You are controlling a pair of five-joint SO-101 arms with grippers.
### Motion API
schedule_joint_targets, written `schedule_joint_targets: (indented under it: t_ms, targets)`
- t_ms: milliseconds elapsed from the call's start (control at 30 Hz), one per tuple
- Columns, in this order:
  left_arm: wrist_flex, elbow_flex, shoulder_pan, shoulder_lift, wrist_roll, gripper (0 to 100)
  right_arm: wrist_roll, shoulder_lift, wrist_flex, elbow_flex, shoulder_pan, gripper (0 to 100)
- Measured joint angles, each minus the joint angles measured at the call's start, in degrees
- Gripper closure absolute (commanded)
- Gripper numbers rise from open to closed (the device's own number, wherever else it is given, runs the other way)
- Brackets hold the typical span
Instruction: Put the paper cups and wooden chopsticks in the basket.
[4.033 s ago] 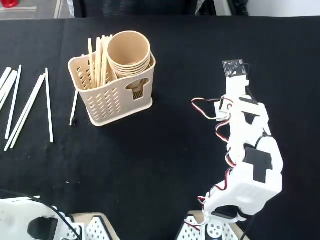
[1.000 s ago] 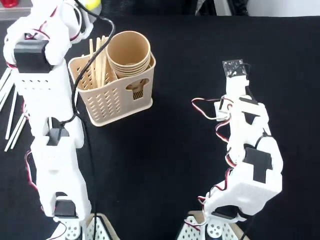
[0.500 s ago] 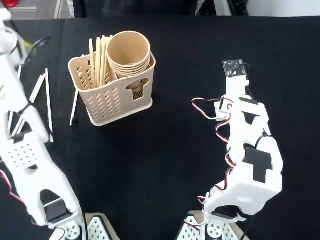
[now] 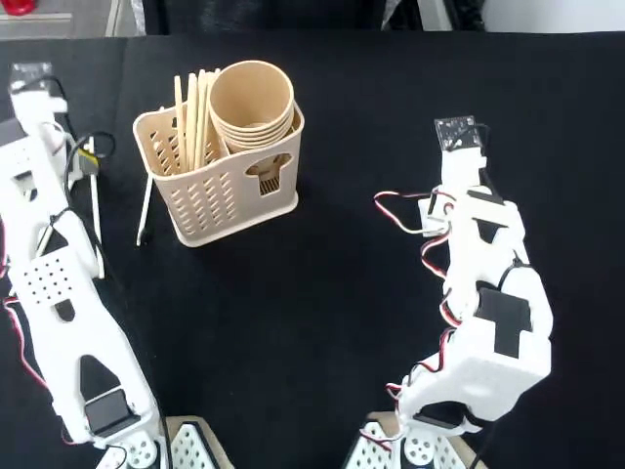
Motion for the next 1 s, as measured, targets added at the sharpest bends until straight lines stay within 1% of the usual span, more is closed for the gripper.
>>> schedule_joint_targets:
  t_ms: [100, 233, 267, 333, 467, 500, 533, 800, 900, 1000]
  targets:
    - [-0.1, -2.3, 0.0, 2.6, -1.7, 73, 0.0, 0.0, 0.0, 0.0, 0.0, 98.5]
    - [0.3, -4.0, -1.2, 4.6, -2.0, 73, 0.0, 0.0, 0.0, 0.1, 0.0, 98.5]
    - [0.5, -4.0, -1.4, 5.1, -2.0, 74, 0.0, 0.0, 0.0, 0.1, 0.0, 98.5]
    - [1.9, -4.0, -1.8, 5.5, -2.0, 80, 0.0, 0.0, 0.0, 0.1, 0.0, 98.5]
    - [4.2, -4.0, -1.9, 5.6, -2.0, 97, 0.0, 0.0, 0.0, 0.1, 0.0, 98.5]
    - [4.6, -4.0, -1.9, 5.6, -2.0, 98, 0.0, 0.0, 0.0, 0.1, 0.0, 98.5]
    - [4.7, -4.0, -1.8, 5.6, -2.0, 96, 0.0, 0.0, 0.0, 0.1, 0.0, 98.5]
    - [6.1, -5.6, -2.1, 4.9, -2.2, 97, 0.0, 0.0, 0.0, 0.1, 0.0, 98.5]
    - [11.1, -9.5, -2.3, 4.4, -2.3, 97, 0.0, 0.0, 0.0, 0.1, 0.0, 98.5]
    - [18.4, -16.3, -2.6, 4.7, -2.0, 97, 0.0, 0.0, 0.0, 0.1, 0.0, 98.5]
